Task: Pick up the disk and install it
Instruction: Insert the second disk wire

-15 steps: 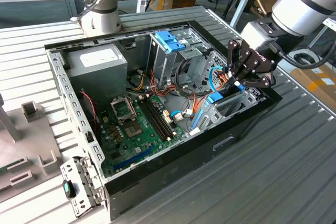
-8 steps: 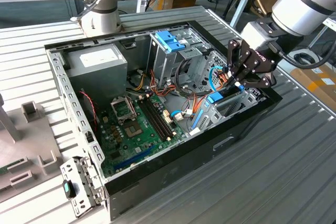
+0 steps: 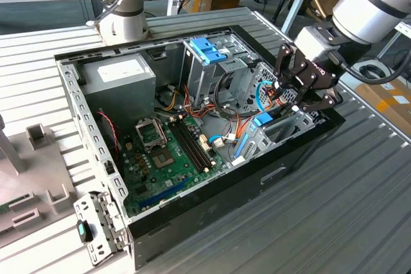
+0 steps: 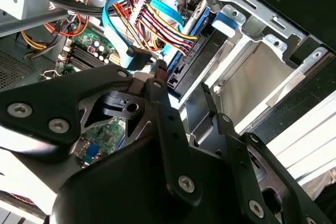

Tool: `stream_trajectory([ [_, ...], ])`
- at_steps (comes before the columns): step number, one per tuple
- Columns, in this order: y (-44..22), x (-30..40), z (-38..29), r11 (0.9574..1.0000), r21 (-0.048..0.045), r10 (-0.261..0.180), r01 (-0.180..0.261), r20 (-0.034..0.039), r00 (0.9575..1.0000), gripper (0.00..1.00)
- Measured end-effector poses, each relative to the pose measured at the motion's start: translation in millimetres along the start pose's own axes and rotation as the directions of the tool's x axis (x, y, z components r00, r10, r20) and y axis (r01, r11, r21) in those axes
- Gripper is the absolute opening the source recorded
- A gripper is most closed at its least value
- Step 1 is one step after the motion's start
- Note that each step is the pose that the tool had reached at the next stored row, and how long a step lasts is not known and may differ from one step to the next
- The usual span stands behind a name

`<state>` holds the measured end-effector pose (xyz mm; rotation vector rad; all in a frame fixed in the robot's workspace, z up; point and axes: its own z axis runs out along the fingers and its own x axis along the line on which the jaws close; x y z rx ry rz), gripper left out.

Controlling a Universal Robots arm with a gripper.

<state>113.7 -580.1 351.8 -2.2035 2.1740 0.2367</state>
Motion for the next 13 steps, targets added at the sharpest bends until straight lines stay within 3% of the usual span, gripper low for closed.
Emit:
stream_trajectory([
  [3, 10.0, -0.9, -0.3, 1.0, 0.0022, 0.0, 0.0, 0.0, 1.0, 0.42],
  [5, 10.5, -9.2, -2.1, 1.0, 0.0025, 0.0, 0.0, -0.0008, 1.0, 0.42],
  [10, 12.4, -16.0, -3.5, 1.0, 0.0029, 0.0, 0.0, -0.0009, 1.0, 0.42],
  [13, 13.3, -19.4, -8.4, 1.0, 0.0031, -0.001, 0.001, -0.001, 1.0, 0.42],
])
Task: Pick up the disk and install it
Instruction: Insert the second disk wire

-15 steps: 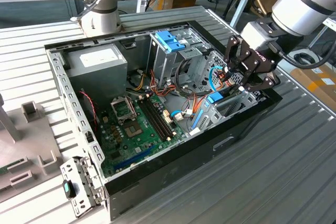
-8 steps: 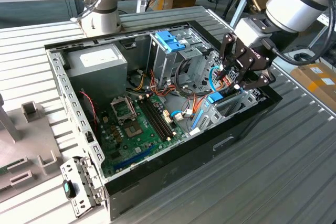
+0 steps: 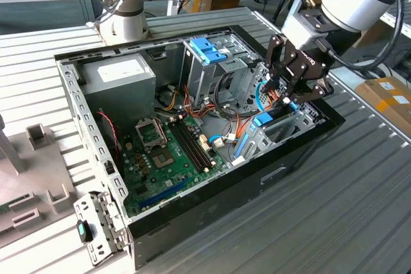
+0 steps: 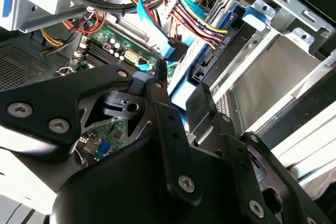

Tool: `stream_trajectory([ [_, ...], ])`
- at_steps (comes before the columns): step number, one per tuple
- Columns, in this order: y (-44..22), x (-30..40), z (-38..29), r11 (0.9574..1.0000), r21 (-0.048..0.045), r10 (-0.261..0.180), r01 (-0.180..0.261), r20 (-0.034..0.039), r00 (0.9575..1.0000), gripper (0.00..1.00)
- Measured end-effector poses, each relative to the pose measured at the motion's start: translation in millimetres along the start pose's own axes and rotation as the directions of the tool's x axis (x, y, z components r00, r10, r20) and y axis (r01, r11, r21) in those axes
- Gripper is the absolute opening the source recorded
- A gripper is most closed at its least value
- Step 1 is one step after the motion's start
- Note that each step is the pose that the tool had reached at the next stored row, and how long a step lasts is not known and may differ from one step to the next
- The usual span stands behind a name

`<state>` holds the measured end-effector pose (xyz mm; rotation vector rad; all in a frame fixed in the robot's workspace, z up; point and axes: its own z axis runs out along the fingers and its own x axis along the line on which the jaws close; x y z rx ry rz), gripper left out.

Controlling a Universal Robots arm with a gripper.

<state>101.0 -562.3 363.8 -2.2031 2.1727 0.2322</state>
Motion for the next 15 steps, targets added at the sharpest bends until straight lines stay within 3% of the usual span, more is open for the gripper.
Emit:
stream_trajectory([
  [3, 0.3, -6.3, -4.2, 1.0, 0.0, 0.0, 0.0, 0.0001, 1.0, 0.42],
  [5, -0.4, -15.2, -3.6, 1.0, -0.0003, -0.002, 0.002, -0.0003, 1.0, 0.42],
  [8, -2.4, -22.0, -3.0, 1.0, -0.0006, -0.004, 0.004, -0.0012, 1.0, 0.42],
  [12, -14.3, -21.9, -4.1, 1.0, -0.0039, -0.004, 0.004, -0.001, 1.0, 0.42],
  [15, -18.8, -21.9, -4.4, 1.0, -0.0057, -0.004, 0.004, -0.0009, 1.0, 0.42],
])
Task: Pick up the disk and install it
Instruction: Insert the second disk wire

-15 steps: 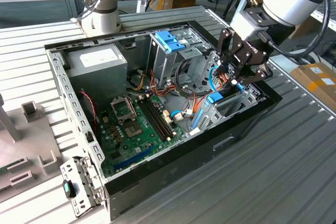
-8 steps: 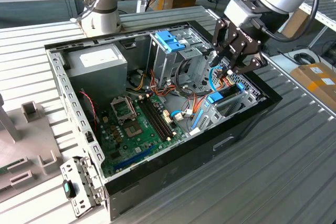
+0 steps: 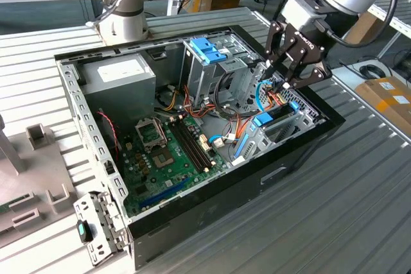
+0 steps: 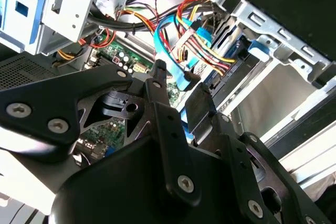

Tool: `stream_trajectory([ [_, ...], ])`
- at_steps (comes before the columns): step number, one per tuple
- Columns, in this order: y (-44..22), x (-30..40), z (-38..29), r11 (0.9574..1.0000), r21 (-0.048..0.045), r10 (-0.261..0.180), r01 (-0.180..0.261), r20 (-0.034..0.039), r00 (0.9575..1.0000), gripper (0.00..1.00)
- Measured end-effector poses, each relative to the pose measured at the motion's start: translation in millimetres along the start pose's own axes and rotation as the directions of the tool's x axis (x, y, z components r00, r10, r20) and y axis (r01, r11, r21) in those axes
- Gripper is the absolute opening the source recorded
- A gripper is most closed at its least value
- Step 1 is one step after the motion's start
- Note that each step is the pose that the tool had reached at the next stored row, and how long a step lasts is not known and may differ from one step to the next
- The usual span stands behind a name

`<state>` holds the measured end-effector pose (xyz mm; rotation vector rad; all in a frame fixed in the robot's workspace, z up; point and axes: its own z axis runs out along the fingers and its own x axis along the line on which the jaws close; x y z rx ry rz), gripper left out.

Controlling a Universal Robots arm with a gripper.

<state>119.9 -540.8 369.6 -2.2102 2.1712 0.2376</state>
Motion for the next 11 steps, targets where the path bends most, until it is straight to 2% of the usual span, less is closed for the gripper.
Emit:
stream_trajectory([
  [5, -8.4, 0.1, -0.7, 1.0, -0.0036, 0.0, 0.0, 0.0001, 1.0, 0.42],
  [11, -8.7, 0.1, -0.8, 1.0, -0.0036, 0.0, 0.0, 0.0, 1.0, 0.42],
])
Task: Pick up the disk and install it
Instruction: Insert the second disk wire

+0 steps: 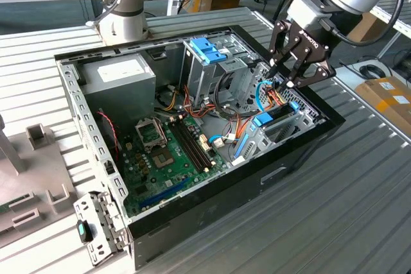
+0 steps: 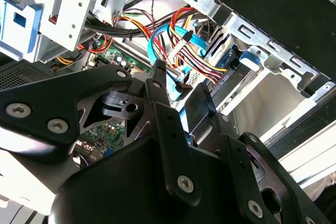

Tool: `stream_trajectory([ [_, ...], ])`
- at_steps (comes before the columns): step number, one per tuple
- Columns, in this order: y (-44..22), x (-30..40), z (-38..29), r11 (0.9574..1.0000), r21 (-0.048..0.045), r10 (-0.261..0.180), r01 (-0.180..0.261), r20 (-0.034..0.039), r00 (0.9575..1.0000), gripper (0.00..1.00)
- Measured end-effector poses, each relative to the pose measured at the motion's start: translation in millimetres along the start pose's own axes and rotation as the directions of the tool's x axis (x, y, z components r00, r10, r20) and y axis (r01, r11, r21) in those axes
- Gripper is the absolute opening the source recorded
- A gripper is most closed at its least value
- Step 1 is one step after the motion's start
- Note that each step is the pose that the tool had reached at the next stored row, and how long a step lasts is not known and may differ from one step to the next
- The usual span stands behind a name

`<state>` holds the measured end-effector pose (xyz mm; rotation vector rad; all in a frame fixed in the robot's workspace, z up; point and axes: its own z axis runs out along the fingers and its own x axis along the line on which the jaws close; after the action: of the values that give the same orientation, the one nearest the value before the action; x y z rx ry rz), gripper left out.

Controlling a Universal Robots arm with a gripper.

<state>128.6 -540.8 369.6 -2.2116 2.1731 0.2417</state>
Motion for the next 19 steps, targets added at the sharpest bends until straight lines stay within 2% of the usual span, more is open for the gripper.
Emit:
stream_trajectory([
  [7, 0.0, 0.0, -0.4, 1.0, 0.0, 0.0, 0.0, -0.0001, 1.0, 0.42],
  [10, 0.5, -1.0, -7.1, 1.0, 0.0, 0.0, 0.0, 0.0002, 1.0, 0.42],
  [14, 0.5, -1.0, -6.7, 1.0, 0.0, 0.0, 0.0, 0.0, 1.0, 0.42],
  [19, 0.2, -0.1, -2.9, 1.0, 0.0, 0.0, 0.0, -0.0002, 1.0, 0.42],
])
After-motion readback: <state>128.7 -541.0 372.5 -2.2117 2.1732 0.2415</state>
